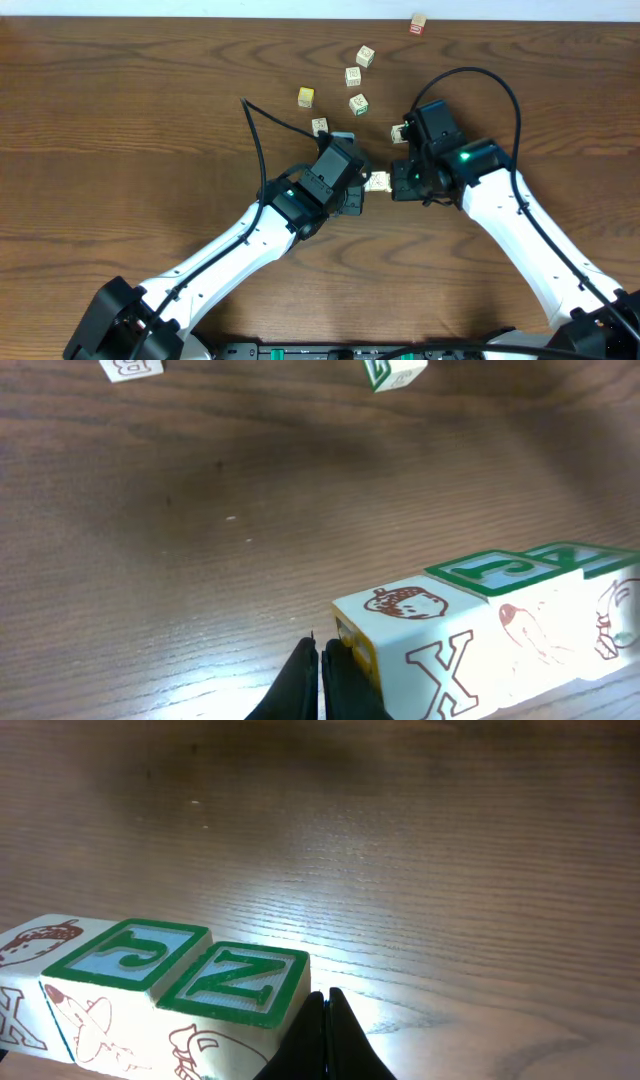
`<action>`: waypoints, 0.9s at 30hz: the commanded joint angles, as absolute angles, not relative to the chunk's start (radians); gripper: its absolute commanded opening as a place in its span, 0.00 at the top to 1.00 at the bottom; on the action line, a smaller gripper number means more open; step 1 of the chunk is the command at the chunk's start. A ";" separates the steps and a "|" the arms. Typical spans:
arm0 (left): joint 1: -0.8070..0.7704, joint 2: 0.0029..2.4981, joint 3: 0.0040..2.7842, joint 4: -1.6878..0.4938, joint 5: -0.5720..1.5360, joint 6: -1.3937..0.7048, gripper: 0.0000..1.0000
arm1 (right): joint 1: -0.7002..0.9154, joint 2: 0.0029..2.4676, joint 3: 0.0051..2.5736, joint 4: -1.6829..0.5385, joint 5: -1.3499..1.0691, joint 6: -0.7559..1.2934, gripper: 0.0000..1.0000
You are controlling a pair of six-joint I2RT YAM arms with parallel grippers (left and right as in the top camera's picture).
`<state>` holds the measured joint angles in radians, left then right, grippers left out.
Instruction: Lift 3 blocks
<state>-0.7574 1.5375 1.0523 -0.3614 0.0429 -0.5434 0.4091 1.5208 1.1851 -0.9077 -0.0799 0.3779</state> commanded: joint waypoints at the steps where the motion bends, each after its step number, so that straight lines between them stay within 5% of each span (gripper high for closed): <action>1: -0.828 1.536 1.136 -0.308 0.255 -0.537 0.93 | 0.438 1.530 1.225 -0.868 -0.395 0.366 0.99; 27: -0.828 1.599 1.134 -0.298 0.252 -0.543 0.93 | 0.436 1.636 1.178 -0.811 -0.402 0.373 0.99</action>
<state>-0.7574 1.5940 1.0538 -0.3565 0.0265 -0.5495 0.3946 1.5936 1.1664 -0.8612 -0.1131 0.3740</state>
